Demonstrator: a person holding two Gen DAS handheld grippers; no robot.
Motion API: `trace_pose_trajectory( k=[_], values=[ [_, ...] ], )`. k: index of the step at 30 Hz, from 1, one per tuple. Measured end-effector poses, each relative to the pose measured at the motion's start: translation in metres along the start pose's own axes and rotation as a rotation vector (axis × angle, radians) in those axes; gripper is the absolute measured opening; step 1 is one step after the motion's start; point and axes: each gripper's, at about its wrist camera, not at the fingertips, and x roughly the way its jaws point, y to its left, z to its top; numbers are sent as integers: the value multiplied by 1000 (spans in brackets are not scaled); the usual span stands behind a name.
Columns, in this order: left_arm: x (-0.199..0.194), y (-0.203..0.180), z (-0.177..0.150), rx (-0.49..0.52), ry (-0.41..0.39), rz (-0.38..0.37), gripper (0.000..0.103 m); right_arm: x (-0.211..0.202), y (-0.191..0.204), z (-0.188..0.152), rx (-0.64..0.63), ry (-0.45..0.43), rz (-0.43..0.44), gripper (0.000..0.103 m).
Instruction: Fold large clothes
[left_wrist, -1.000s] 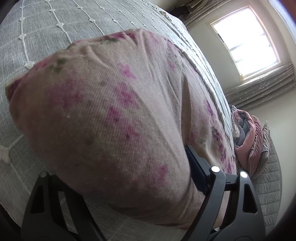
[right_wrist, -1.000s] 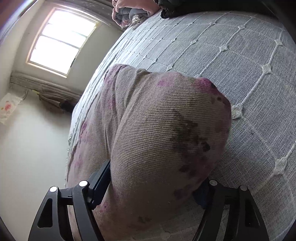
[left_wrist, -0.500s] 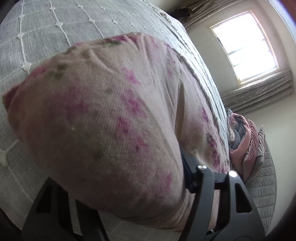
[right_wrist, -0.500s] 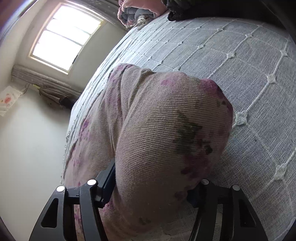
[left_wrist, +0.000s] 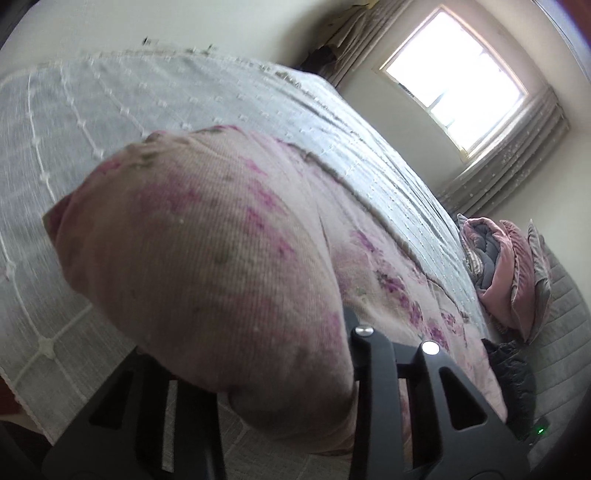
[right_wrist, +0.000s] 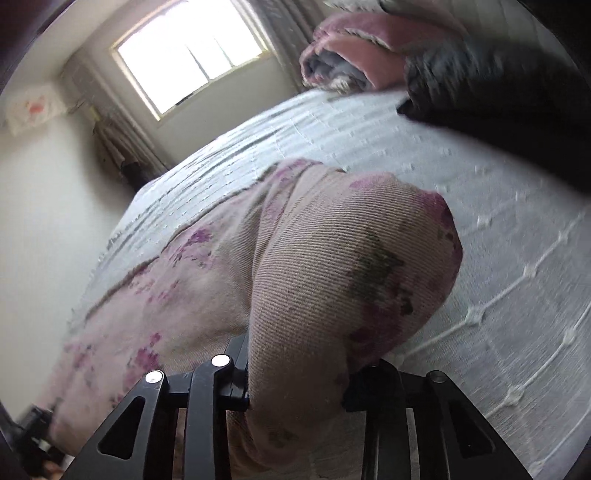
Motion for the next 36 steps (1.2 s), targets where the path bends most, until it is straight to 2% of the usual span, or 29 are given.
trace_pose_trajectory(
  k=[3,11,15,19,23,27,30,32,36],
  values=[
    [-6,-7,4,23,-20,-6,34,-6,13,-2,-75,-40,-40,30],
    [-11,-10,18,42,16,-58,32,-11,10,9,-74,-41,-17,28],
    [-14,-11,46,41,35,-106,31,-20,36,28,-118,-72,-29,27],
    [-19,-6,81,40,40,-118,30,-25,87,65,-186,-67,-25,26],
    [-43,23,133,-25,-24,-131,30,-27,167,102,-260,-64,46,26],
    [-86,70,191,-82,-142,-98,30,-4,278,122,-340,-32,159,25],
    [-137,113,223,-110,-306,-23,30,27,378,121,-377,36,308,25],
    [-176,141,232,-126,-435,50,30,49,456,111,-401,102,450,25],
    [-219,177,221,-115,-637,204,31,88,588,69,-471,171,727,26]
  ],
)
